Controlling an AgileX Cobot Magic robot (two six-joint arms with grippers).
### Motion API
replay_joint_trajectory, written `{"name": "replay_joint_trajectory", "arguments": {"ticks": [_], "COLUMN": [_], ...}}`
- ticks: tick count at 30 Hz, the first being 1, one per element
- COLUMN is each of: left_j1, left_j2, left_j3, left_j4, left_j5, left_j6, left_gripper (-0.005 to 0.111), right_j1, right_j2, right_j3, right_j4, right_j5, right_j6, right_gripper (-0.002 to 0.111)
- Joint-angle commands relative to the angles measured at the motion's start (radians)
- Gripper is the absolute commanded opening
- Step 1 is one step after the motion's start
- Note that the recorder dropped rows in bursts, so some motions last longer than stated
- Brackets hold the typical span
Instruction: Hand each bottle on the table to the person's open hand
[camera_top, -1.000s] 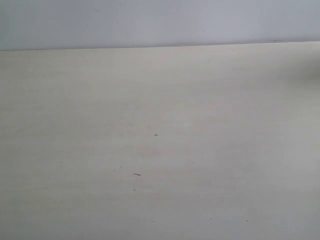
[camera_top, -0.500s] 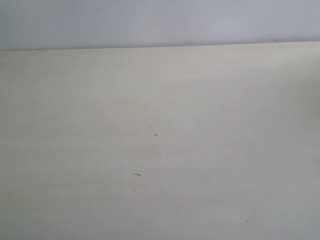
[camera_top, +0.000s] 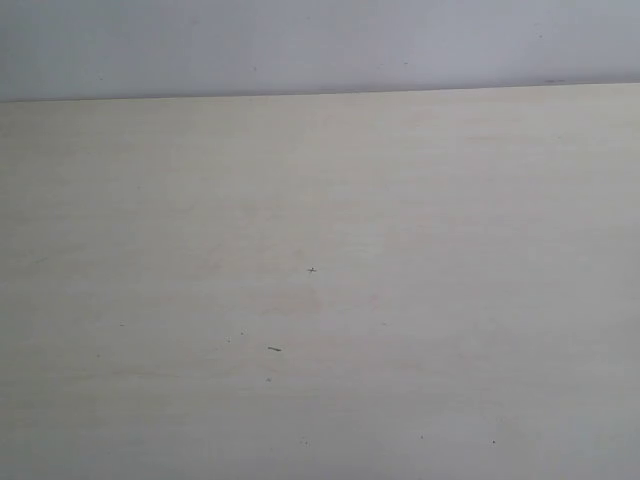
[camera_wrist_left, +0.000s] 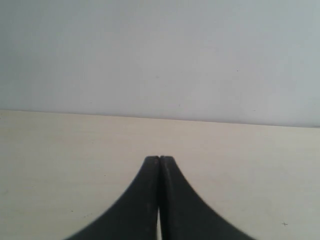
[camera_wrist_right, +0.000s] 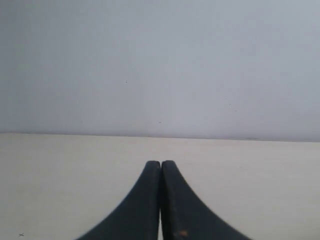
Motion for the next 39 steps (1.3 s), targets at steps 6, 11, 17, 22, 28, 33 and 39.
{"name": "replay_joint_trajectory", "arguments": {"ticks": [6, 11, 17, 22, 28, 33, 39], "left_j1": [0.001, 0.001, 0.001, 0.001, 0.001, 0.001, 0.001], "left_j2": [-0.006, -0.006, -0.006, -0.006, -0.006, -0.006, -0.006], "left_j3": [0.003, 0.003, 0.003, 0.003, 0.003, 0.003, 0.003], "left_j4": [-0.008, -0.008, -0.008, -0.008, -0.008, -0.008, -0.008], "left_j5": [-0.001, -0.001, -0.001, -0.001, -0.001, -0.001, -0.001], "left_j6": [0.001, 0.001, 0.001, 0.001, 0.001, 0.001, 0.001], "left_gripper": [0.000, 0.000, 0.000, 0.000, 0.000, 0.000, 0.000], "right_j1": [-0.051, -0.051, -0.051, -0.051, -0.051, -0.051, -0.066], "right_j2": [-0.008, -0.008, -0.008, -0.008, -0.008, -0.008, -0.008], "right_j3": [0.005, 0.005, 0.005, 0.005, 0.005, 0.005, 0.005], "right_j4": [-0.005, 0.003, -0.191, -0.181, -0.181, -0.181, -0.181], "right_j5": [0.026, 0.042, 0.040, 0.040, 0.040, 0.040, 0.040], "right_j6": [-0.024, -0.043, 0.158, 0.159, 0.159, 0.159, 0.159], "right_gripper": [0.000, 0.000, 0.000, 0.000, 0.000, 0.000, 0.000]}}
